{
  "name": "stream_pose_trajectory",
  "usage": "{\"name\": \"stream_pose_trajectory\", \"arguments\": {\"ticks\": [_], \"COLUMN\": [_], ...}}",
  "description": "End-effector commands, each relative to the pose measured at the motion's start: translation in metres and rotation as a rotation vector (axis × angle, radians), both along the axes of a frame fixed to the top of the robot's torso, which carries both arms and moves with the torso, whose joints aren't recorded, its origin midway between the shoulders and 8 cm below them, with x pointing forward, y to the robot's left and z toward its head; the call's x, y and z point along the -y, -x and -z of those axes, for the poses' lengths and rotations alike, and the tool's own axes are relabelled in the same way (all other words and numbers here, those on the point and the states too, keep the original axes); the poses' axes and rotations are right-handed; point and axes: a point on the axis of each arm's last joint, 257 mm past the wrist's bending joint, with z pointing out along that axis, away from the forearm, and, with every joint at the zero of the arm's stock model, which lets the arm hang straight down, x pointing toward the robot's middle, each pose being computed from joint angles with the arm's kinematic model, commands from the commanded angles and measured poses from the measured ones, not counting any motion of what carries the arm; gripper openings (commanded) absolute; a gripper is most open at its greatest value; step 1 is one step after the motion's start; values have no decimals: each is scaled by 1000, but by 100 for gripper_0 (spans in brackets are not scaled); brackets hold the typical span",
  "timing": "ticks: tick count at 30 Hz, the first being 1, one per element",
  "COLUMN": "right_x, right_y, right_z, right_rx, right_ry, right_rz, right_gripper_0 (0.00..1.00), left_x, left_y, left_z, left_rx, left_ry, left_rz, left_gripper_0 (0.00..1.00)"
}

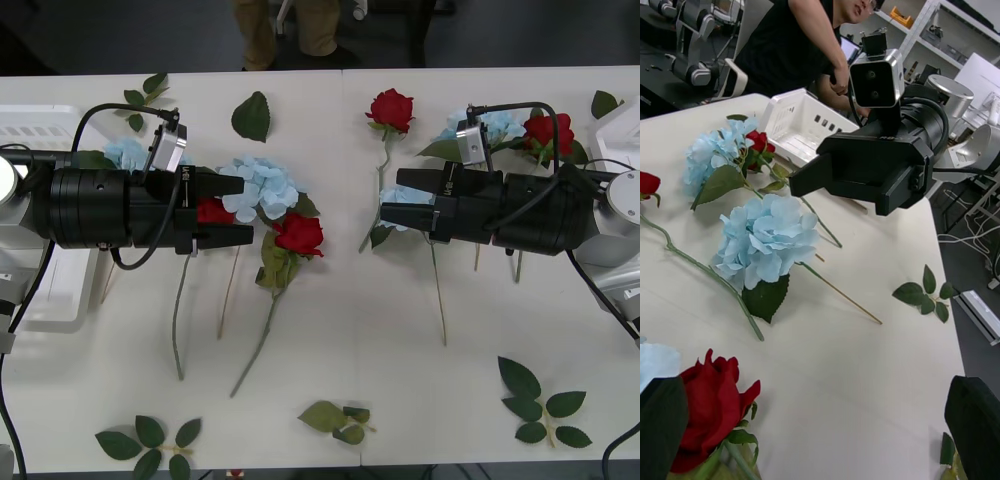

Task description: Place the red flowers into the right box and the blue flowers into the left box. If a person shows an open palm, hand one flower to the person first, then continue sorting.

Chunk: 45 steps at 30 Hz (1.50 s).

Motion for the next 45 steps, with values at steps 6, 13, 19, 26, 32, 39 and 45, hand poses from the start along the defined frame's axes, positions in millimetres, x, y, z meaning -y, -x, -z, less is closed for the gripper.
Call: {"name": "stream_pose_trajectory", "arguments": {"ticks": [6, 13, 19, 26, 32, 39, 45], "right_x": [-6, 39, 130, 234, 279, 238, 235], "right_y": [2, -36, -75, -73, -90, -130, -148], "right_z": [8, -46, -71, -33, 14, 65, 88], "right_rx": [-56, -34, -267, -487, -561, -620, -615], "right_ry": [-90, 2, 141, 360, 448, 311, 341], "right_rz": [22, 82, 330, 585, 807, 963, 1081], "right_gripper_0": [88, 88, 88, 88, 88, 88, 88], "left_x": [0, -37, -110, -206, -243, -251, -242], "left_y": [14, 4, -11, -23, -47, -93, -115], "left_z": [16, -8, -10, 29, 50, 71, 81], "left_rx": [-13, -75, -397, -610, -605, -517, -491], "left_ry": [42, -204, -436, -592, -610, -582, -548], "left_rz": [11, -57, -464, -891, -1035, -1121, -1135], "left_gripper_0": [100, 100, 100, 100, 100, 100, 100]}}
